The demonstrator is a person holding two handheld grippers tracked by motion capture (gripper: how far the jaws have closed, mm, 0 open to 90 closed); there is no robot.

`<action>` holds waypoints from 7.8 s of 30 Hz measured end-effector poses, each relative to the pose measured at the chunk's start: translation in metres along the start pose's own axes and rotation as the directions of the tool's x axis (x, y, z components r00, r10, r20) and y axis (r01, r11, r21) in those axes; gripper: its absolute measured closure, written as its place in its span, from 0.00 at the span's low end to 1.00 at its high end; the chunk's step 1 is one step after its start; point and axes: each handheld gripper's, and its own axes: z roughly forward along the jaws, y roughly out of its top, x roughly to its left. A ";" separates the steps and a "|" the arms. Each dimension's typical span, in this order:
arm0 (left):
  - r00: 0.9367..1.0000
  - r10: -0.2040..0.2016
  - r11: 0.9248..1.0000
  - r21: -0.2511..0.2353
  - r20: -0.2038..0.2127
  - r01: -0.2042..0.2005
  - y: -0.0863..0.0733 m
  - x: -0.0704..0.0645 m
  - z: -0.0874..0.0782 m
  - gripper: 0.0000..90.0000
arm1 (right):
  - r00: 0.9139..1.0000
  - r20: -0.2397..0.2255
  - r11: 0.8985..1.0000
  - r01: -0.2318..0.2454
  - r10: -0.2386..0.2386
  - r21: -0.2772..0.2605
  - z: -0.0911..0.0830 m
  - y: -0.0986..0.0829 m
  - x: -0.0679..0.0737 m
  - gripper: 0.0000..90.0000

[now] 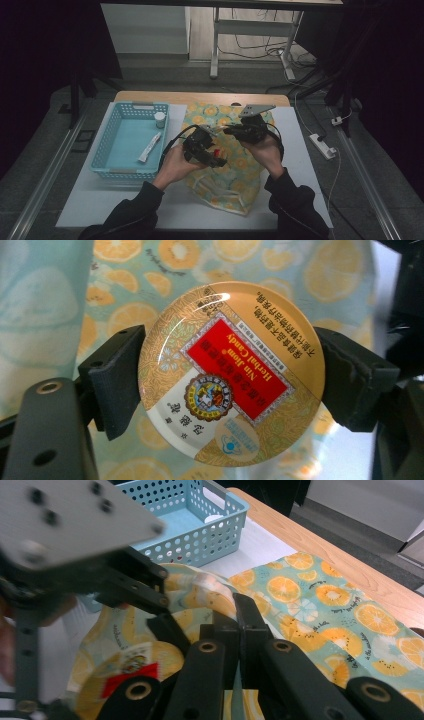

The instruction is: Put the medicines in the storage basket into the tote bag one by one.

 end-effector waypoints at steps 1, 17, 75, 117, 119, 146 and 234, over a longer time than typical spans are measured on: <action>1.000 -0.004 1.000 0.001 -0.008 0.004 0.001 0.002 0.002 0.23 | 1.000 0.000 1.000 -0.001 0.001 0.000 0.000 0.000 0.000 1.00; 0.991 -0.055 0.998 -0.001 -0.122 0.055 0.009 0.032 0.034 0.23 | 1.000 -0.003 1.000 -0.001 0.001 0.015 0.005 -0.001 0.001 1.00; 0.999 -0.035 0.991 -0.131 0.004 0.035 -0.023 0.020 -0.027 0.00 | 1.000 0.006 0.999 -0.007 0.007 0.040 0.011 -0.008 -0.005 1.00; 0.920 -0.223 0.973 -0.123 -0.322 0.193 -0.101 0.085 -0.115 0.00 | 1.000 0.006 0.999 -0.009 0.009 0.048 0.012 -0.009 -0.006 1.00; 0.910 -0.241 0.970 -0.122 -0.338 0.211 -0.106 0.090 -0.117 0.00 | 1.000 0.004 0.999 -0.009 0.008 0.047 0.012 -0.009 -0.006 0.99; 0.869 -0.265 0.947 0.058 -0.418 0.317 -0.126 0.138 -0.081 0.00 | 1.000 0.001 0.999 -0.005 0.005 0.052 0.013 -0.009 -0.005 0.99; 0.895 -0.339 0.941 -0.114 -0.291 0.319 -0.115 0.091 -0.137 0.80 | 1.000 0.001 0.998 -0.005 0.005 0.055 0.013 -0.010 -0.006 0.99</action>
